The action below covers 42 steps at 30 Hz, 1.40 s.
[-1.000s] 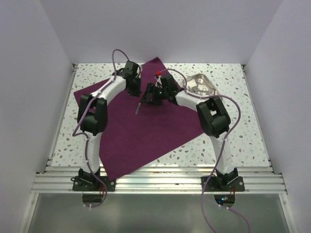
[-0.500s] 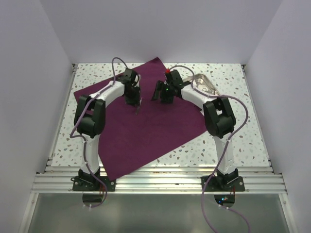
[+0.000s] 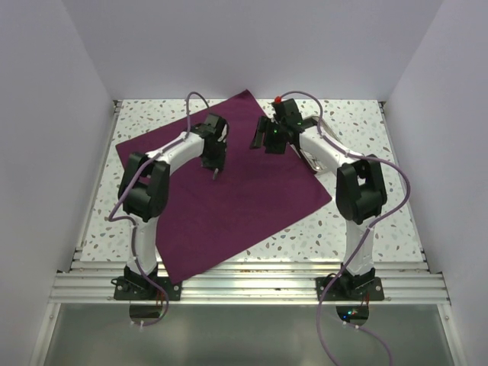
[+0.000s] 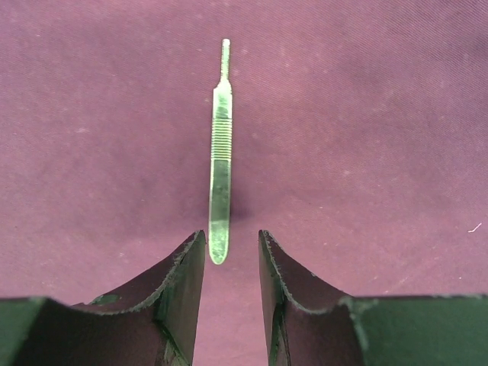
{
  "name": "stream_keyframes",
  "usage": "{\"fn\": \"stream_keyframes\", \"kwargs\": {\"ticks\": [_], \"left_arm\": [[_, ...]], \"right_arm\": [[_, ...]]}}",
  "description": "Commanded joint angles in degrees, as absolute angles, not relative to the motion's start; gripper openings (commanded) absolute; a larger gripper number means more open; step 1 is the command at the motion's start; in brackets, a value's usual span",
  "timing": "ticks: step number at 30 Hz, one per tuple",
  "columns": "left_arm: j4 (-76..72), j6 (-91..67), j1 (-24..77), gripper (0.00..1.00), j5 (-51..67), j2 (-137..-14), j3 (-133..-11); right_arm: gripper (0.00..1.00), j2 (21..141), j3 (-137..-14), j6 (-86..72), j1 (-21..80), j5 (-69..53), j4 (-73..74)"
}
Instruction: Prepare the surgical pack
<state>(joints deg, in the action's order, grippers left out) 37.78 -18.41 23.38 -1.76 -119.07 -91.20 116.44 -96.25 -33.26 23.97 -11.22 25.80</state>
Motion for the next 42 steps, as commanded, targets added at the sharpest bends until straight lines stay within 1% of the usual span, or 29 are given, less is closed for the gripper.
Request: {"fn": "stream_keyframes", "kwargs": {"ticks": [1, 5, 10, 18, 21, 23, 24, 27, 35, 42], "left_arm": [[35.95, -17.75, 23.91, 0.38, -4.83, -118.38, -91.93], [35.16, -17.14, 24.17, 0.36, -6.50, -119.62, -91.50], [34.02, -16.70, 24.17, 0.36, -7.47, -120.59, -90.79], [32.96, -16.79, 24.17, 0.35, -4.22, -122.25, -88.77], [32.78, -15.83, 23.82, 0.30, -2.73, -123.31, -88.24], [32.70, -15.38, 23.47, 0.21, -1.94, -123.84, -88.07], [32.70, -14.95, 22.94, 0.12, -0.63, -124.27, -88.07], [32.52, -14.77, 21.80, 0.00, 2.27, -124.02, -88.33], [33.84, -16.52, 19.25, 0.00, 11.85, -120.68, -90.35], [33.58, -16.96, 18.19, 0.00, 14.76, -119.35, -90.35]], "right_arm": [[0.66, 113.82, -95.36, -32.43, 24.17, -11.25, 26.98], [0.65, 113.99, -95.80, -32.26, 24.17, -11.69, 27.16], [0.65, 114.52, -96.24, -32.17, 24.17, -12.39, 27.25], [0.65, 116.19, -97.38, -32.61, 24.17, -12.92, 27.25], [0.64, 116.72, -97.82, -33.04, 24.43, -13.01, 27.16], [0.64, 117.16, -98.17, -33.31, 24.61, -13.09, 27.07], [0.64, 117.77, -98.35, -33.66, 24.96, -13.53, 26.98], [0.64, 119.18, -99.75, -35.41, 25.75, -14.67, 26.55], [0.67, 125.23, -101.07, -46.31, 27.16, -23.19, 18.21], [0.67, 126.56, -100.81, -49.13, 27.33, -23.29, 17.31]]}}
